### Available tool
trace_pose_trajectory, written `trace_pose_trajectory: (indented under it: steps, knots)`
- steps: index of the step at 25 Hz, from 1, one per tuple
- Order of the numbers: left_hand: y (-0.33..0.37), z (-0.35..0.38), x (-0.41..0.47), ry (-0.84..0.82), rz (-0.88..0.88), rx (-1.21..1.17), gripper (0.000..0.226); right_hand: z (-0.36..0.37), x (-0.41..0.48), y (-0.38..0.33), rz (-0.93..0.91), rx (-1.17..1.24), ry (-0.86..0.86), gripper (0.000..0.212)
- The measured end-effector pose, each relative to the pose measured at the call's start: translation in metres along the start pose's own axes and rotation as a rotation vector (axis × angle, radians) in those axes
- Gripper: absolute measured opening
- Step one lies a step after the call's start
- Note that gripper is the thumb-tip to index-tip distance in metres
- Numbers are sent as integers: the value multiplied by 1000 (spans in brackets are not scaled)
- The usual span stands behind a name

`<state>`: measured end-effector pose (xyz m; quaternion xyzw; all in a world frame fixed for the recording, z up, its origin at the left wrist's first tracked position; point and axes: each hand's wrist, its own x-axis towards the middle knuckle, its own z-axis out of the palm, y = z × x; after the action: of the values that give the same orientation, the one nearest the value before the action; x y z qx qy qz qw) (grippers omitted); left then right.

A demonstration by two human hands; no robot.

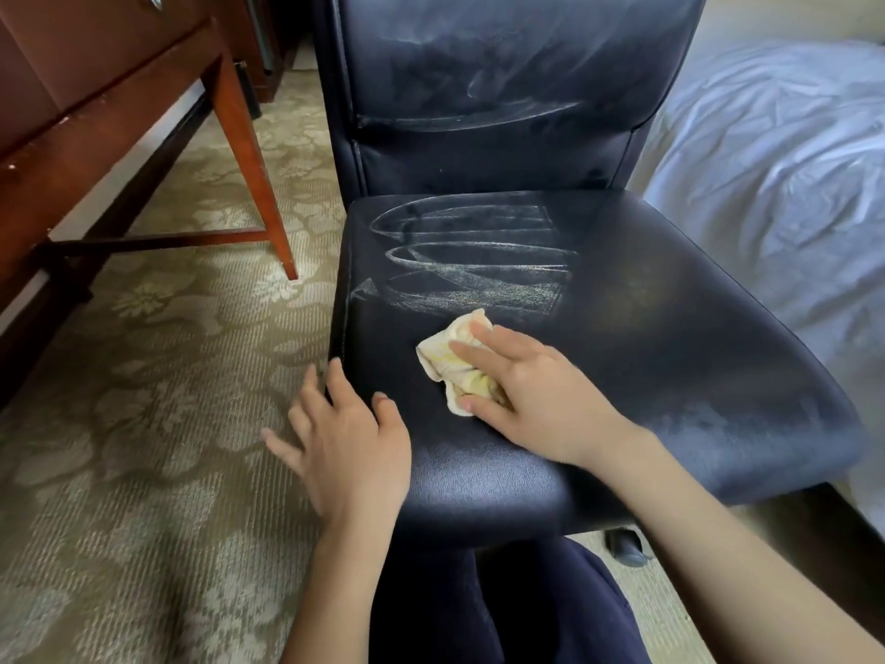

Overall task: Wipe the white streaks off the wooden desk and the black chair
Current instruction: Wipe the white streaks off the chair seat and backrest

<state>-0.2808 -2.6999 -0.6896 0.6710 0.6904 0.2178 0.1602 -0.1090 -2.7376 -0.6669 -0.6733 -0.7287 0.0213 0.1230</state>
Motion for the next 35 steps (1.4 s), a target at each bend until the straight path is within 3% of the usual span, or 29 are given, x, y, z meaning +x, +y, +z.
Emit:
trace_pose_trajectory:
  steps: [3, 6, 14, 19, 22, 25, 30, 35]
  knots:
    - [16, 1, 17, -79, -2, -23, 61, 12, -13, -2, -19, -16, 156, 52]
    - [21, 8, 20, -102, -1, 13, 61, 18, -15, -2, -75, -54, 205, 45]
    - [14, 18, 14, -14, 52, 53, 62, 15, 86, -19, -188, 39, -12, 39]
    - [15, 20, 16, 66, 60, 47, 75, 25, 153, -46, -129, -24, -86, 41]
    - [13, 17, 19, 15, 62, 49, 86, 28, 169, -55, -87, -27, -125, 42]
    - [11, 12, 21, 2, 63, 53, 92, 24, 156, -48, -91, 40, -153, 43]
    - [6, 9, 25, -41, 68, 50, 64, 7, 96, -32, -100, 121, -110, 41]
    - [4, 11, 24, -51, 75, 65, 62, 0, 27, -8, -67, 171, -53, 42]
